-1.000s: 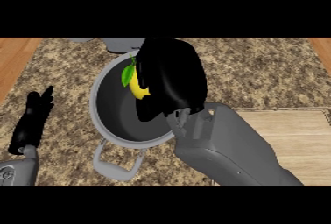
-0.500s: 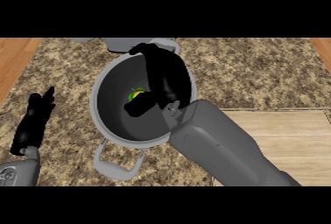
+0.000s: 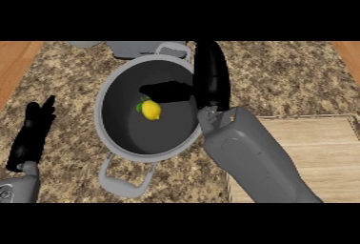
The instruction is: Pick the lemon from the tray and place it in the pot
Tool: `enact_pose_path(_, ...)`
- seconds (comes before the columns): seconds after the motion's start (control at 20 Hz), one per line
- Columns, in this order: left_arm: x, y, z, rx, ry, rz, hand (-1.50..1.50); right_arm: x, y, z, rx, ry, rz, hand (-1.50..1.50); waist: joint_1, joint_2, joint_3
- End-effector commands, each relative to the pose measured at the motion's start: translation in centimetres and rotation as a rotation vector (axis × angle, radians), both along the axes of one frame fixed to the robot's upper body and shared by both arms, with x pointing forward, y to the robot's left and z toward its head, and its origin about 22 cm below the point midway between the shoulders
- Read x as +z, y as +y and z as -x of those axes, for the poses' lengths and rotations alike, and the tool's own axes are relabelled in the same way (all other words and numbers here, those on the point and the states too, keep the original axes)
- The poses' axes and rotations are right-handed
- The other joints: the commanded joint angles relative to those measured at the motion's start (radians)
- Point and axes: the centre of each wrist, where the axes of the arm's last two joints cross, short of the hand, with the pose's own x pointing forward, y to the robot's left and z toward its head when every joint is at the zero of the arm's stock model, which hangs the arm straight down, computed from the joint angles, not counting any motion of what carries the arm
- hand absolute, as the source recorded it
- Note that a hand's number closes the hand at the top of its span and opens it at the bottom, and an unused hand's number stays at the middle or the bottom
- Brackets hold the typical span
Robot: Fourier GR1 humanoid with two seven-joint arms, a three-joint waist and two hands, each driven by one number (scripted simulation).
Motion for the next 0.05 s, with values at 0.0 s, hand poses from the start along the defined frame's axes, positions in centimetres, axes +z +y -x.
enact_pose_path(0.0, 0.01, 0.99, 1.08, 0.009, 0.005, -0.005, 0.00, -1.04, -4.10, -0.61, -0.116, -0.055, -0.086, -1.50, -0.006, -0.002, 0.000)
